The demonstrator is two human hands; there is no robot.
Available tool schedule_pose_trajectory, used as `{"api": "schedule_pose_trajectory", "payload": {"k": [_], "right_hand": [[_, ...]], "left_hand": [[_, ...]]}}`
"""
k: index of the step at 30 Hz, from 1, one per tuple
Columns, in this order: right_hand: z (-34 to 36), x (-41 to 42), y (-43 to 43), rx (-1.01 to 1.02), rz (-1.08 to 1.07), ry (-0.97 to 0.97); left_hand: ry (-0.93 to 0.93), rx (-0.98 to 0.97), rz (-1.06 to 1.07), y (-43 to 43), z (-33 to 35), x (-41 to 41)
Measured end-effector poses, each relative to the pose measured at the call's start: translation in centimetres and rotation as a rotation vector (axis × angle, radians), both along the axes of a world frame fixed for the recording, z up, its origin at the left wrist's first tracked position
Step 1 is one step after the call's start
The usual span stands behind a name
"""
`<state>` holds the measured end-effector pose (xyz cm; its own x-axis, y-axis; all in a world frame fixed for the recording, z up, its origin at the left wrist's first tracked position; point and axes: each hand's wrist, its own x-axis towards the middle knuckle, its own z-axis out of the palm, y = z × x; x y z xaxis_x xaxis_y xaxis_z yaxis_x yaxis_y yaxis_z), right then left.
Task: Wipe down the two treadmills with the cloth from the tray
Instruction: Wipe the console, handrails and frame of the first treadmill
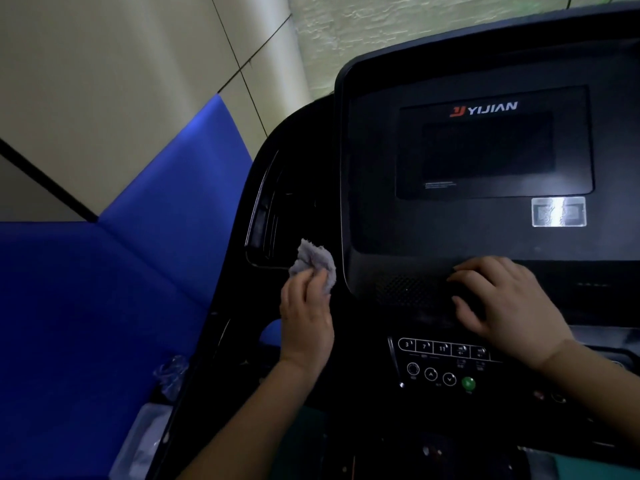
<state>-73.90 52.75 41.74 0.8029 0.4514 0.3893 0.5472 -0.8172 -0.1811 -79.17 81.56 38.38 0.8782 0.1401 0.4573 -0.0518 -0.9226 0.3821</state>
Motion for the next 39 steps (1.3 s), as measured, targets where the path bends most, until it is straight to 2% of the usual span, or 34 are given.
{"api": "schedule_pose_trajectory", "payload": {"k": [4, 9, 14, 16, 19, 21, 23, 25, 27, 30, 34, 39], "right_hand": [[0.1, -0.1, 0.1, 0.007, 0.0, -0.016], [0.1, -0.1, 0.1, 0.003, -0.008, -0.018], [-0.1, 0.1, 0.0, -0.013, -0.009, -0.012], [0.0, 0.0, 0.1, -0.016, -0.017, -0.014], [0.1, -0.1, 0.2, -0.019, -0.015, -0.032], [0.0, -0.1, 0.2, -0.016, -0.011, -0.038], [-0.1, 0.0, 0.1, -0.01, -0.008, -0.049], [-0.1, 0.0, 0.2, -0.012, -0.004, -0.054], [-0.1, 0.0, 0.2, -0.016, -0.005, -0.051], [-0.1, 0.0, 0.2, -0.021, -0.006, -0.047], [-0.1, -0.1, 0.2, -0.03, -0.015, -0.044], [0.0, -0.1, 0.2, -0.028, -0.014, -0.047]], "left_hand": [[0.06, 0.133, 0.012, 2.5, -0.8, -1.6], [0.081, 0.004, 0.331, 5.8, 1.0, -0.9], [0.111, -0.162, 0.121, 3.7, 2.4, -1.8], [0.073, -0.238, 0.142, 4.3, 3.4, -2.9], [-0.077, -0.235, 0.377, 6.6, 4.6, -6.0], [0.014, -0.118, 0.549, 9.0, 3.9, -8.3], [0.2, -0.042, 0.63, 10.7, 2.7, -10.0], [0.279, -0.13, 0.602, 11.4, 1.4, -10.6], [0.255, -0.184, 0.542, 11.1, 1.1, -9.7], [0.265, -0.144, 0.489, 10.7, 1.6, -6.5], [0.303, -0.068, 0.302, 11.9, 2.6, -2.7], [0.324, -0.149, 0.207, 13.8, 2.4, -5.7]]}}
